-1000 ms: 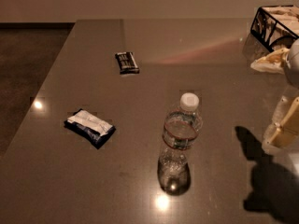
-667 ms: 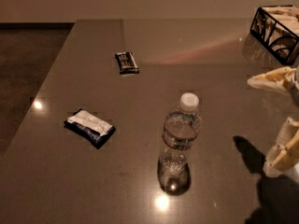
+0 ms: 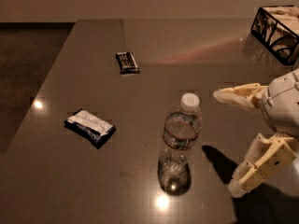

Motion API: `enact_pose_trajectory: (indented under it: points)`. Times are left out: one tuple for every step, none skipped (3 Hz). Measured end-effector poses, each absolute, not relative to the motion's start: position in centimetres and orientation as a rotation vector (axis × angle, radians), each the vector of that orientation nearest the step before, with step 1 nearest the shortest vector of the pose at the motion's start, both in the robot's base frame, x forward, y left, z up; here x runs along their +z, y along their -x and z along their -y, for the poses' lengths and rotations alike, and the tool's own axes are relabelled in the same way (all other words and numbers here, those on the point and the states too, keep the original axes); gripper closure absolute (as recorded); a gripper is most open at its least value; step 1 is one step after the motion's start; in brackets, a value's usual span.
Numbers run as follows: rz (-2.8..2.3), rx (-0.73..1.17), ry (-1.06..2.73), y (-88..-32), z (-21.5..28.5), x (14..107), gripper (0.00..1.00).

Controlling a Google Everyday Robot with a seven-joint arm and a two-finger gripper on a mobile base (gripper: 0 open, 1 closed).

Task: Move water bottle near rxbar blueberry

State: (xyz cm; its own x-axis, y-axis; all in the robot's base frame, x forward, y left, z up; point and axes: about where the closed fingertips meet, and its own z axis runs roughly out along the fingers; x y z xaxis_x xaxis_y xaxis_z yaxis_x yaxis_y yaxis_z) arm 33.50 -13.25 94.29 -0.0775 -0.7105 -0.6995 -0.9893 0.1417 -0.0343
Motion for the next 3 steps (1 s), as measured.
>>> enact_pose_trajectory:
  points:
    - [-1.808, 0.691, 1.592, -33.7, 10.5, 94.4, 0.0]
    - [-1.799, 0.707, 1.564, -34.5, 8.8, 94.6, 0.0]
    - [-1.813, 0.71, 1.535, -35.4, 7.9, 94.8, 0.15]
